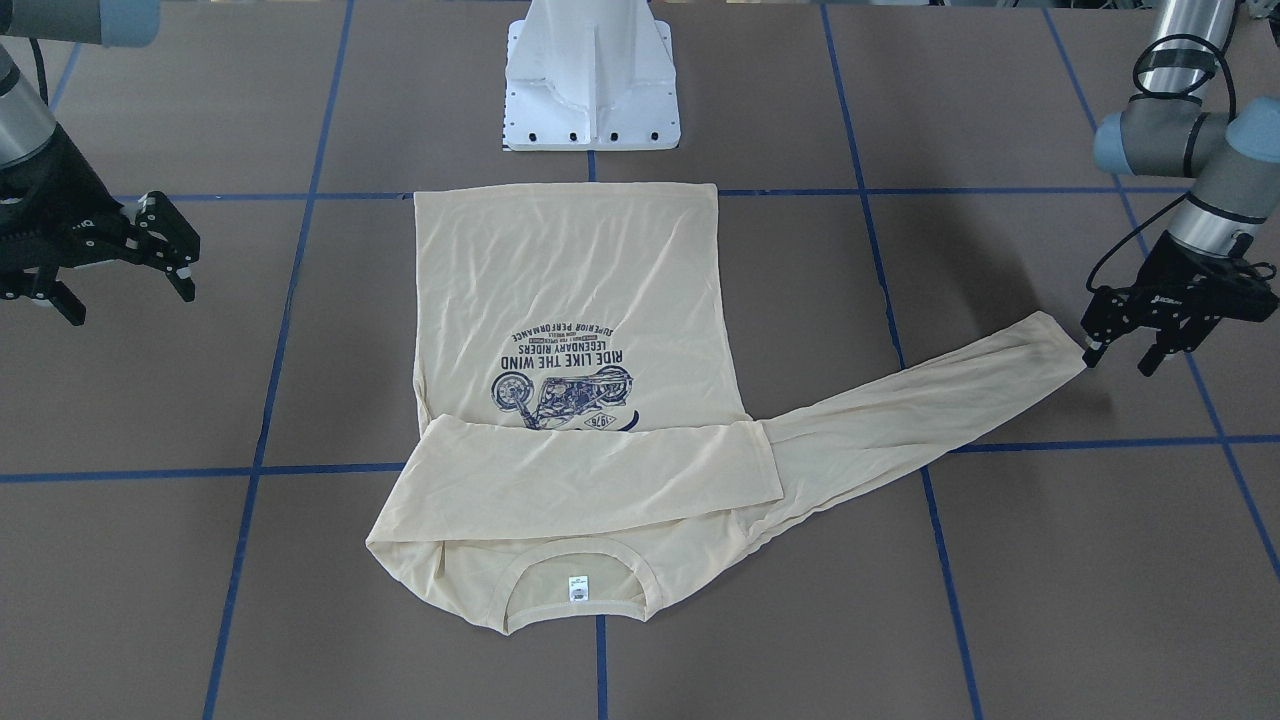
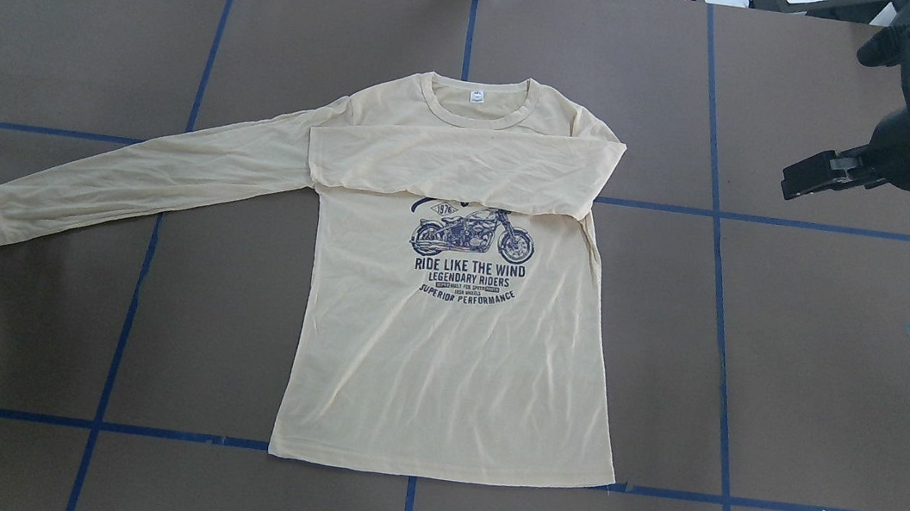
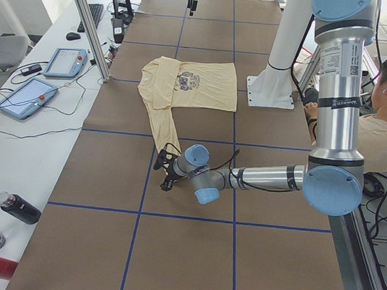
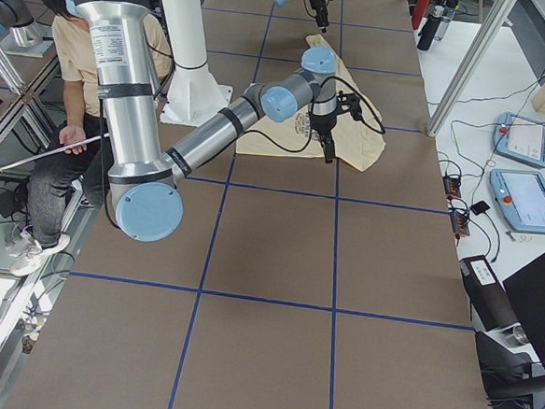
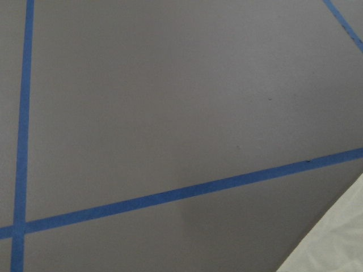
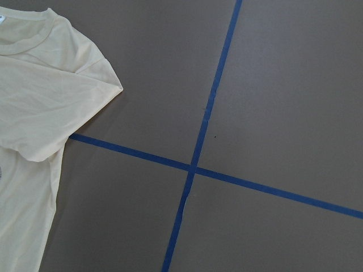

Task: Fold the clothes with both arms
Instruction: 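Release the sleeve and withdraw the right gripper away from the shirt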

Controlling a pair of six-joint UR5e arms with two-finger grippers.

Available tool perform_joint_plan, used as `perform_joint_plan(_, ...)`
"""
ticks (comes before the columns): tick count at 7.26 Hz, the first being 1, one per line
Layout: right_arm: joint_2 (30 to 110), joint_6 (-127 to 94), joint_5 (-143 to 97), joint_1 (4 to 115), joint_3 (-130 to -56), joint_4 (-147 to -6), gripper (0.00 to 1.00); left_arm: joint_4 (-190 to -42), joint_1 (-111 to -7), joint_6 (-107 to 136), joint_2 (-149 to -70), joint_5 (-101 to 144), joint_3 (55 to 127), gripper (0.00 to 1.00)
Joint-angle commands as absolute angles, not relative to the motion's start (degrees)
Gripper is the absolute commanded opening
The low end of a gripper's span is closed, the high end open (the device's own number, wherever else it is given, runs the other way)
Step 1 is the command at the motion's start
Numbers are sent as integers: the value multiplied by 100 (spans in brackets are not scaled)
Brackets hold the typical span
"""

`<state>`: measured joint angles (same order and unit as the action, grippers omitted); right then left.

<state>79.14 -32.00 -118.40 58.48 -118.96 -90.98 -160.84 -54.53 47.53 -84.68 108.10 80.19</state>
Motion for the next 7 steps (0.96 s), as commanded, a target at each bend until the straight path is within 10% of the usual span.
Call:
perform_joint_plan(1,7963,-3173,-11848,5871,-11909,-9053,100,-16102,-5353,4825,-8507,10758,7911,71)
perform_joint_plan(7,7954,-3182,-11848,5880,-11900,-9062,100,-16110,-5142,4825,-8534,10767,7901,57)
